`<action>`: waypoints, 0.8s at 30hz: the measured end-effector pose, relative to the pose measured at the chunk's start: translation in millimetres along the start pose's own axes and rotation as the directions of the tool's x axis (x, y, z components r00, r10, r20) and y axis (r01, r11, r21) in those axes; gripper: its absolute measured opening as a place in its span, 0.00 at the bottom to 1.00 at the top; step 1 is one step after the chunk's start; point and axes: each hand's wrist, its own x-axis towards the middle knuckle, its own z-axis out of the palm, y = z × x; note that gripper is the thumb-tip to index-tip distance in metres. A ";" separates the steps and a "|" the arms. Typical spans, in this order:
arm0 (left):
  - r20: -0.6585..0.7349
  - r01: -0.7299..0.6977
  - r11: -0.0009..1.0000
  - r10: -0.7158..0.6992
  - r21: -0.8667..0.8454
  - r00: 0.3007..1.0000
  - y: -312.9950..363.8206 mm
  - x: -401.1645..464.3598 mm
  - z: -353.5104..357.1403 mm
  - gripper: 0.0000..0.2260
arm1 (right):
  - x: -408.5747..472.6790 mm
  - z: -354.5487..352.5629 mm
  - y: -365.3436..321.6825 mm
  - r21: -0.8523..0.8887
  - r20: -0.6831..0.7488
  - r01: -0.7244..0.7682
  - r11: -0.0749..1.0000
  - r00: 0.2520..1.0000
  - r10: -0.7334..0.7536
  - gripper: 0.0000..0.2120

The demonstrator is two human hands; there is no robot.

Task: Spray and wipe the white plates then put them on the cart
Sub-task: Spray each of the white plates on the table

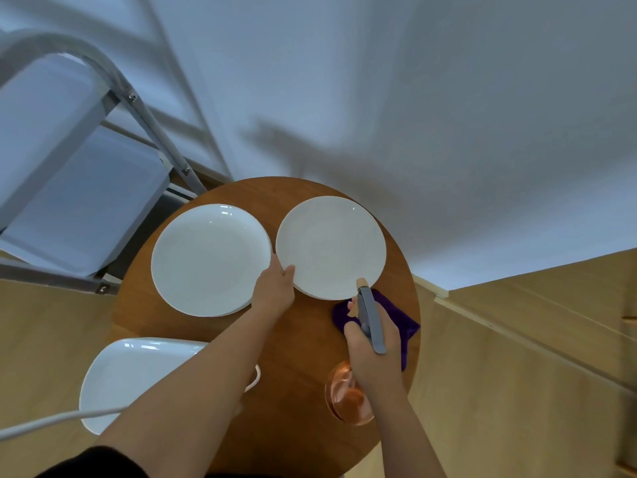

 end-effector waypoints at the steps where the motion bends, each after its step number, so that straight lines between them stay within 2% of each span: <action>1: 0.006 -0.008 1.000 0.008 -0.001 1.000 -1.7 -1.9 -0.9 0.18 | -0.5 1.5 -0.5 -0.003 -0.001 0.000 1.000 1.000 0.000 0.10; 3: -0.029 -0.021 1.000 0.021 -0.006 0.999 -6.5 -6.6 -4.8 0.15 | -2.2 5.6 -1.8 -0.012 -0.008 -0.005 1.000 1.000 0.005 0.10; 5: -0.133 -0.013 0.998 0.004 -0.064 0.991 -13.9 -9.5 -14.9 0.15 | -4.6 11.7 -3.6 -0.030 -0.020 0.006 1.000 1.000 -0.006 0.12; 9: -0.357 0.078 0.977 -0.146 -0.197 0.923 -39.7 -10.7 -52.4 0.15 | -12.1 26.1 -6.6 -0.038 -0.004 0.051 0.998 0.999 -0.051 0.20; 14: -0.461 0.253 0.951 -0.308 -0.178 0.832 -82.7 -6.0 -103.5 0.19 | -23.1 50.4 -10.9 -0.049 0.075 0.117 0.992 0.991 -0.113 0.19; 17: -0.422 0.380 0.922 -0.374 -0.075 0.826 -102.1 -0.4 -124.0 0.20 | -32.4 66.1 -13.4 -0.069 0.112 0.144 0.987 0.984 -0.136 0.20; 21: -0.247 0.411 0.910 -0.413 -0.061 0.877 -111.7 10.0 -137.1 0.23 | -45.4 82.5 -17.8 -0.098 0.168 0.128 0.987 0.980 -0.110 0.19; 24: -0.183 0.378 0.926 -0.372 -0.003 0.910 -115.4 17.9 -149.6 0.14 | -55.8 92.0 -23.6 -0.038 0.257 0.104 0.994 0.962 -0.091 0.19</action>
